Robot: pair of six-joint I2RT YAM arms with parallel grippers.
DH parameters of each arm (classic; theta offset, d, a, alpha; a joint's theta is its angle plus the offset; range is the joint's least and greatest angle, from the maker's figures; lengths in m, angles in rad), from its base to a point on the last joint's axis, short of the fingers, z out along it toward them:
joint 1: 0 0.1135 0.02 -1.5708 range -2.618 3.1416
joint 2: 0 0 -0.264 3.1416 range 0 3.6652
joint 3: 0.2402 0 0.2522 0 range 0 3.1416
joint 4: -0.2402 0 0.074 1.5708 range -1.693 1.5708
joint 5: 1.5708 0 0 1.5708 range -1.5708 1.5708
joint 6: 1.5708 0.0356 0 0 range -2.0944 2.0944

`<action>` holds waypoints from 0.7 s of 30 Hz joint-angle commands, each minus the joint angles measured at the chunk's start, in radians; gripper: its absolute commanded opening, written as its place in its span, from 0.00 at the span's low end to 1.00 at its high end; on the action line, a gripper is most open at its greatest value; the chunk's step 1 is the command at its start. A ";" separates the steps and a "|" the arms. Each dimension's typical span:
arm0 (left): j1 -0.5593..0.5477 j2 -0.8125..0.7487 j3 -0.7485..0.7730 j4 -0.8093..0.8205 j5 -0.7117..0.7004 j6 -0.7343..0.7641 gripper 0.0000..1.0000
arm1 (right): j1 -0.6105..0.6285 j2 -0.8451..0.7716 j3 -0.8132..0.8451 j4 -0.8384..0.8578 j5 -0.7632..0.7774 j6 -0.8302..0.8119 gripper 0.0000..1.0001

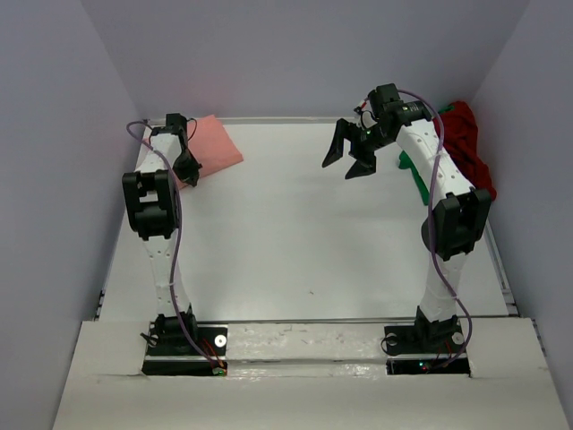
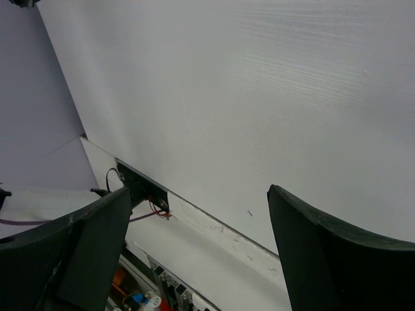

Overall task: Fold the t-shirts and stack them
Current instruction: Neatly place the folded tshirt to the corner

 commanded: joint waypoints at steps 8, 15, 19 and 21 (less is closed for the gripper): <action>0.073 0.059 0.130 -0.043 -0.019 -0.001 0.00 | -0.003 -0.005 0.074 -0.010 0.001 -0.003 0.90; 0.114 0.142 0.234 -0.059 -0.010 -0.002 0.00 | -0.003 0.011 0.112 -0.031 0.000 -0.004 0.90; 0.140 0.193 0.352 -0.088 -0.007 -0.008 0.00 | -0.003 0.003 0.105 -0.034 0.004 -0.004 0.90; 0.148 0.210 0.377 -0.088 -0.005 -0.011 0.00 | -0.003 0.002 0.105 -0.036 0.006 -0.004 0.90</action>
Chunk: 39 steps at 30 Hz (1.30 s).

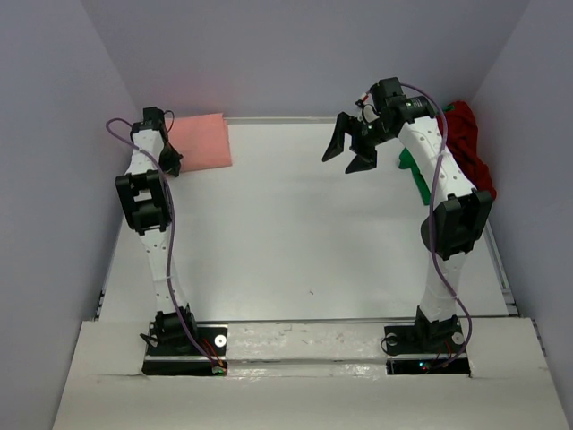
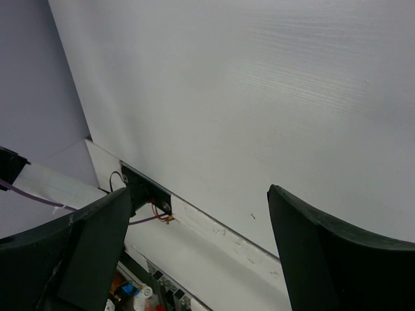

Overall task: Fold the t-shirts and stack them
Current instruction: Neatly place the folded tshirt to the corner

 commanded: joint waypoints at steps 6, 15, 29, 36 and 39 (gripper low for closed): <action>0.066 0.030 0.087 0.005 0.008 -0.028 0.00 | -0.003 -0.014 0.020 -0.011 0.005 -0.001 0.90; 0.066 -0.017 0.030 0.066 0.083 -0.054 0.00 | -0.003 -0.018 0.006 -0.002 -0.004 0.002 0.90; -0.143 -0.290 -0.030 0.031 0.295 -0.058 0.00 | -0.003 -0.013 -0.009 0.007 -0.014 0.002 0.90; -0.210 -0.269 -0.105 0.167 0.430 -0.057 0.00 | -0.003 -0.022 -0.028 0.021 -0.020 0.008 0.90; -0.211 -0.211 -0.082 0.236 0.465 -0.031 0.00 | -0.003 -0.028 -0.031 0.023 -0.015 0.008 0.90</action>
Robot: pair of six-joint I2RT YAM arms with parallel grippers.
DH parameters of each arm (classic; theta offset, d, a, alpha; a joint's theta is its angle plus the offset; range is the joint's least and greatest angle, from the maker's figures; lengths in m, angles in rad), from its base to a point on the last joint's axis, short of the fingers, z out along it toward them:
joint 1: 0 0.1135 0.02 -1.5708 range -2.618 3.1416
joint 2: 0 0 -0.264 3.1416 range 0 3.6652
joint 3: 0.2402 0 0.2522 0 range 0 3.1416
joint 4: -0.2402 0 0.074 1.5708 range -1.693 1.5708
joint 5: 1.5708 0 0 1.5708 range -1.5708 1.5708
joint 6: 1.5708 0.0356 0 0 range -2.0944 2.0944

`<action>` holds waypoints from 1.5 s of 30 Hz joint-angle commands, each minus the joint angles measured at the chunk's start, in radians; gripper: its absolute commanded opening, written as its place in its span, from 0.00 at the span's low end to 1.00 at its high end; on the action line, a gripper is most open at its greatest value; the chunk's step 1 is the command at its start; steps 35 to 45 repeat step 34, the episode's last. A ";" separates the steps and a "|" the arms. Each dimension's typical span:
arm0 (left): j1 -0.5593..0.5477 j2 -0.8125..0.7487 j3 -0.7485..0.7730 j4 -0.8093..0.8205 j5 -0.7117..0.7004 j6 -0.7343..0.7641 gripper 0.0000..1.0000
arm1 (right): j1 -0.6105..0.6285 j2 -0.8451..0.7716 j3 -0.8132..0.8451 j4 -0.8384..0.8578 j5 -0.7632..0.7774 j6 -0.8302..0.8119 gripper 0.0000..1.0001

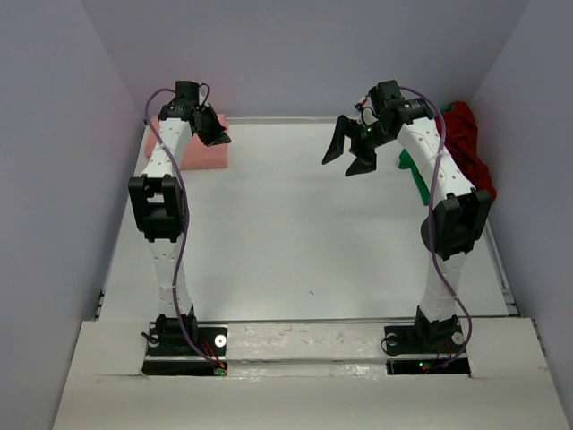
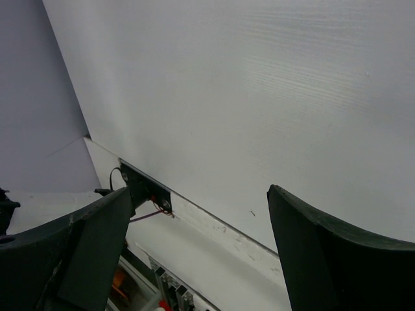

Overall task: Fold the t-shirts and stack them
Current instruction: Neatly place the folded tshirt to the corner

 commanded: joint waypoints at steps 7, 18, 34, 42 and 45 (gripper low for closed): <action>-0.003 0.165 0.079 0.123 0.154 0.081 0.12 | -0.003 -0.033 0.027 0.019 -0.004 -0.014 0.91; -0.046 -0.177 -0.240 0.169 -0.211 0.130 0.99 | -0.003 -0.067 0.012 0.062 0.065 -0.047 0.93; -0.061 -0.304 -0.294 0.121 -0.304 0.114 0.99 | -0.003 -0.206 -0.146 0.256 0.011 -0.069 0.93; -0.061 -0.304 -0.294 0.121 -0.304 0.114 0.99 | -0.003 -0.206 -0.146 0.256 0.011 -0.069 0.93; -0.061 -0.304 -0.294 0.121 -0.304 0.114 0.99 | -0.003 -0.206 -0.146 0.256 0.011 -0.069 0.93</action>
